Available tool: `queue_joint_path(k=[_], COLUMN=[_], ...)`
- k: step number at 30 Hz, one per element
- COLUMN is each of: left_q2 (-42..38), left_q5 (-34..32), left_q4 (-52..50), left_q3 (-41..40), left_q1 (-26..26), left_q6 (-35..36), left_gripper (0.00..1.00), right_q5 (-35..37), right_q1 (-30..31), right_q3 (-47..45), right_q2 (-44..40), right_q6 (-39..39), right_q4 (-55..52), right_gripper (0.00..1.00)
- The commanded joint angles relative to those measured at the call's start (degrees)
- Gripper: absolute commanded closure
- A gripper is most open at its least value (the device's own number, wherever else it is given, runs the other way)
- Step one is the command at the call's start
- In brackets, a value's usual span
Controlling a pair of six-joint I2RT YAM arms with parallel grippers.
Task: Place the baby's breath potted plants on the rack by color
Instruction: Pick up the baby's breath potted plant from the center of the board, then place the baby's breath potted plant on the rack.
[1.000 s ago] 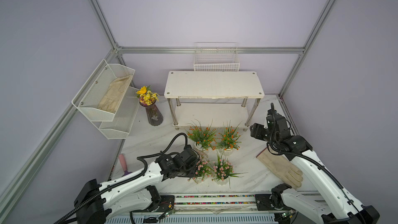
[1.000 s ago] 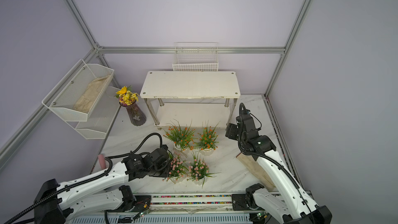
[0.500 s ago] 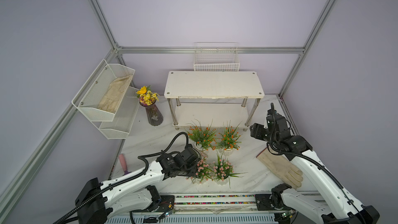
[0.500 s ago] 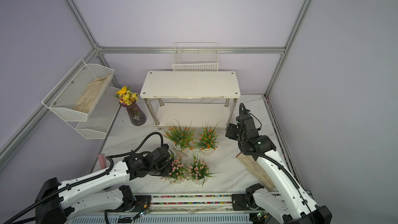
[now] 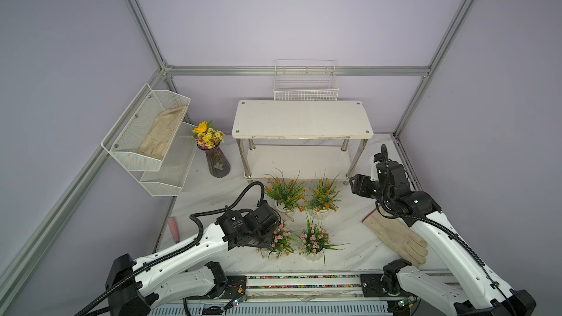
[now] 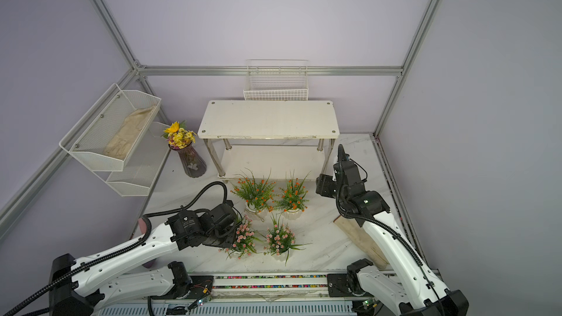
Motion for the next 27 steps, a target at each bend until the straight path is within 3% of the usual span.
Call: queue_joint_path(k=[1,8,13,14,15,21,27], left_q2=[-1.9,-0.2,2.5,3.0,3.5,6.2,9.4], left_q5=[-3.6,-4.4,-3.6,-3.4,-2.9,-1.8,-1.1], left_q4=[-3.0,-8.7,-11.9,-12.4,-12.9,-15.0,-17.0], left_q3=[9.0,20.8,30.4,32.0,33.8,43.4,52.6], left_q1=[-0.2,1.0,3.1,3.5,4.1,6.7,8.2], left_q6=[1.9,5.9,9.6,10.3,10.9,14.0,17.0], left_gripper=[1.0,1.0,1.0,1.0,1.0,1.0,1.0], right_q5=[-4.1,-9.9,-7.9,-7.2,-6.3,-5.0,-1.4], right_q1=[0.7,3.5,7.7,8.6,9.6,14.1,22.8], right_q3=[-0.7,-1.0,-0.1,0.2,0.6,0.9,1.3], right_q2=[-1.5,-4.7,-3.6,-3.1,-2.3,-0.6,0.6], right_q6=[-2.4,-4.2,-4.5,-4.5,-4.5,-6.0,-9.0], right_q4=[3.1,7.3,8.9,8.9,9.2,11.6,12.4], right_gripper=[0.31,0.28,0.27,0.07,0.03,0.05,0.03])
